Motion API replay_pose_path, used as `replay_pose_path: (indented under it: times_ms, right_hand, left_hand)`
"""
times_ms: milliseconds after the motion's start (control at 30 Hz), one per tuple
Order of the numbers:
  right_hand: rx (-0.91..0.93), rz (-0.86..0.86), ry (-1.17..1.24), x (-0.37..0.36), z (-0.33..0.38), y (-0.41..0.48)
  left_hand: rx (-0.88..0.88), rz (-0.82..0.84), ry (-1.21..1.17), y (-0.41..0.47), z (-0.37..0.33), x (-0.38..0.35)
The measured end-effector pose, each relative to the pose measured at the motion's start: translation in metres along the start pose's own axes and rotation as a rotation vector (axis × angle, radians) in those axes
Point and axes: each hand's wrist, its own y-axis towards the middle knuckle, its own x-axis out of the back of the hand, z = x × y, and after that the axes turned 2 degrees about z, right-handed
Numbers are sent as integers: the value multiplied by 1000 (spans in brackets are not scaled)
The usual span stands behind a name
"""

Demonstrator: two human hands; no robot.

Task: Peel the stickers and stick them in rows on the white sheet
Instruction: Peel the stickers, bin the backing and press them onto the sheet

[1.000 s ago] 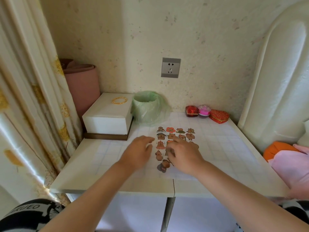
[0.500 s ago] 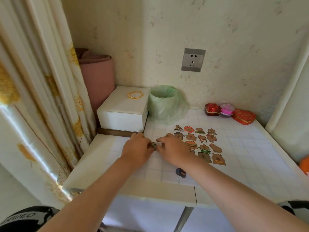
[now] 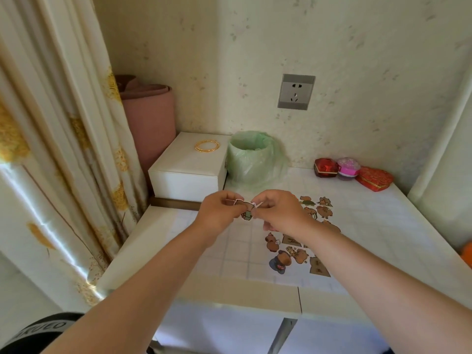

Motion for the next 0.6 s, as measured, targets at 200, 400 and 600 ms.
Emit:
replay_pose_path:
  times_ms: [200,400,600]
  right_hand:
    - [8,-38,1,39,5,-25]
    - [-15,-81,-56,71,0,-36]
    - [59,-138,-30,96,-4,-43]
  left_hand:
    - [7,119,-62,-10,-26,-27]
    - [-48,99,-130,-14,-40,-57]
    - [-134,124,18,-13,-47,-87]
